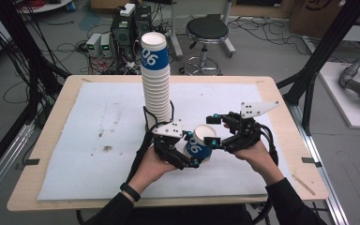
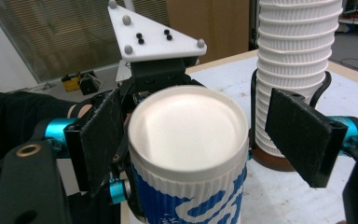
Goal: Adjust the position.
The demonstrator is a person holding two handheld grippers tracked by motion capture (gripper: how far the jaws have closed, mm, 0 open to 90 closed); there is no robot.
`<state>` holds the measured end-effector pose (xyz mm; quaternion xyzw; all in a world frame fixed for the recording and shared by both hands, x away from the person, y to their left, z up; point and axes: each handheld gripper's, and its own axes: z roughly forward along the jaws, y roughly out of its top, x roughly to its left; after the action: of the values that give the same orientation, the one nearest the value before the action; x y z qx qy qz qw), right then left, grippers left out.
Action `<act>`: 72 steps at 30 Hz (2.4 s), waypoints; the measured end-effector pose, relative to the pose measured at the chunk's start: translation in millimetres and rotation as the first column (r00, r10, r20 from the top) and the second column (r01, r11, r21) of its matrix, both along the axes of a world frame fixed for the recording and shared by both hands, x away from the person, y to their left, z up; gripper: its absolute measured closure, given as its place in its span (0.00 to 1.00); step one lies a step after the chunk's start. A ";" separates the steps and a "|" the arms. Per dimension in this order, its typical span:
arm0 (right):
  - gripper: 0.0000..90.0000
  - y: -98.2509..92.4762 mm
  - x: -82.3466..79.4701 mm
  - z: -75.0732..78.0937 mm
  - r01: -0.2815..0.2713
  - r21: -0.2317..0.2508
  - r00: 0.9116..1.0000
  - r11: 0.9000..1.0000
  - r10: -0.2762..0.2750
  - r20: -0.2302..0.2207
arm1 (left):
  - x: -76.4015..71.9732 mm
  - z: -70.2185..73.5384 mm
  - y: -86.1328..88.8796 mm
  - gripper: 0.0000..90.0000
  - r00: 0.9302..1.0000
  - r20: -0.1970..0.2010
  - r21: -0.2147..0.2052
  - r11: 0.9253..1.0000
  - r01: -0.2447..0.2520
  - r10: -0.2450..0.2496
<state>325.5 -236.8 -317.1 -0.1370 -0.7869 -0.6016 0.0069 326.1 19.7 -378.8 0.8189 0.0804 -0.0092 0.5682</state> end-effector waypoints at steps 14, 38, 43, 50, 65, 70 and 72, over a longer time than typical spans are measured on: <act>0.25 8.1 -2.0 3.8 -0.035 -0.242 0.999 0.970 0.032 -0.018 | -0.4 3.7 -3.5 0.22 0.999 0.038 0.154 0.988 0.001 -0.007; 0.34 -11.1 7.4 1.9 -0.063 -0.052 0.996 0.997 0.059 -0.074 | -0.1 7.3 15.3 0.07 0.998 -0.025 -0.144 0.988 -0.064 0.061; 0.34 -14.7 7.8 3.4 -0.059 0.017 0.995 0.998 0.061 -0.081 | 0.4 4.9 16.8 0.07 0.998 -0.054 -0.206 0.977 -0.054 0.044; 0.34 -16.0 8.2 2.1 -0.044 0.068 0.995 0.997 0.050 -0.087 | 2.2 2.6 15.7 0.07 0.997 -0.074 -0.226 0.973 -0.035 0.018; 0.34 -16.3 8.8 0.8 -0.065 0.067 0.994 0.996 0.070 -0.084 | 2.5 12.4 30.2 0.21 0.999 -0.052 -0.248 0.969 -0.018 0.005; 0.34 -15.4 8.3 0.8 -0.064 0.053 0.995 0.996 0.068 -0.072 | 2.8 17.2 34.5 0.21 0.999 -0.040 -0.231 0.973 -0.018 0.009; 0.34 -15.1 7.9 0.6 -0.061 0.046 0.995 0.997 0.064 -0.076 | 2.8 18.6 36.0 0.21 0.999 -0.042 -0.224 0.974 -0.021 0.012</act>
<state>333.3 -251.9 -316.5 -0.1352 -0.7767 -0.6124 0.0590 328.9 55.7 -360.2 0.7485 0.0970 -0.0302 0.6553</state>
